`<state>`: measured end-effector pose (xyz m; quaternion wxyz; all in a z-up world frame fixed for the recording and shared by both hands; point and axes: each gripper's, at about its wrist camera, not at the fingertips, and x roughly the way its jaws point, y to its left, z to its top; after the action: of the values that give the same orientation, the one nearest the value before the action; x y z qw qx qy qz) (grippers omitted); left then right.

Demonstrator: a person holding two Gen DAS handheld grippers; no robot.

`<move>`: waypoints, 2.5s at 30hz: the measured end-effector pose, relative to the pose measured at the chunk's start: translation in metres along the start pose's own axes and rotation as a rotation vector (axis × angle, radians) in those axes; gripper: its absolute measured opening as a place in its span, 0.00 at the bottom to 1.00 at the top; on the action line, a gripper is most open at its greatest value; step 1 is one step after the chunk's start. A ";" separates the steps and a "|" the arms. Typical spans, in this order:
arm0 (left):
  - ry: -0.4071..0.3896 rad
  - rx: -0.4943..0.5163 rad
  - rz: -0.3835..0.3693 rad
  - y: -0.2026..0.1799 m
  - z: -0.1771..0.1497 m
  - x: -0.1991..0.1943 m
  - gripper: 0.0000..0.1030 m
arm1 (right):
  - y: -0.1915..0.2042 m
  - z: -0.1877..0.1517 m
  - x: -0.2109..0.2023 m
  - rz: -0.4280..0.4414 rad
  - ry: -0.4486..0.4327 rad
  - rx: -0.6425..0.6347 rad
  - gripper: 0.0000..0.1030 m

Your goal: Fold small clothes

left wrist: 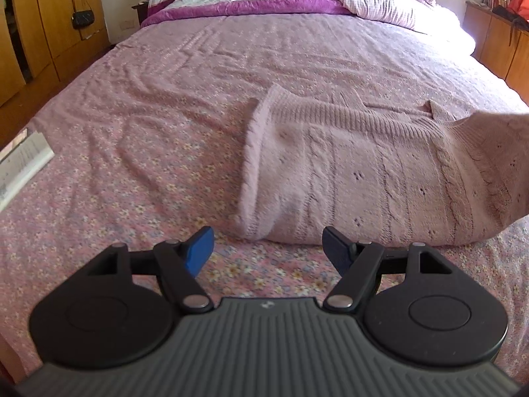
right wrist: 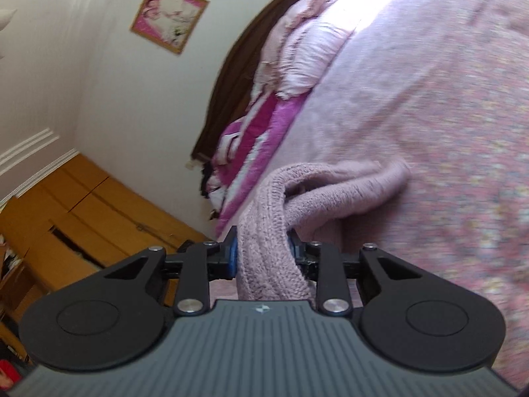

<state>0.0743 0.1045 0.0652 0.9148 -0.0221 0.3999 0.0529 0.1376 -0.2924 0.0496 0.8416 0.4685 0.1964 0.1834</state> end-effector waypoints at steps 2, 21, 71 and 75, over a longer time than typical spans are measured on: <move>-0.011 -0.002 0.004 0.006 0.002 -0.003 0.71 | 0.018 -0.003 0.005 0.019 0.004 -0.009 0.29; -0.079 -0.063 0.016 0.078 0.004 -0.017 0.71 | 0.166 -0.103 0.122 0.080 0.205 -0.181 0.28; -0.165 0.060 -0.240 0.007 0.100 0.088 0.14 | 0.105 -0.132 0.102 -0.216 0.184 -0.344 0.67; -0.113 -0.009 -0.207 0.036 0.100 0.107 0.14 | 0.120 -0.140 0.107 -0.158 0.203 -0.386 0.67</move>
<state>0.2151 0.1575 0.0546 0.9363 -0.0641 0.3430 -0.0389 0.1441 -0.0803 0.0679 0.9033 0.2611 0.2772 0.1975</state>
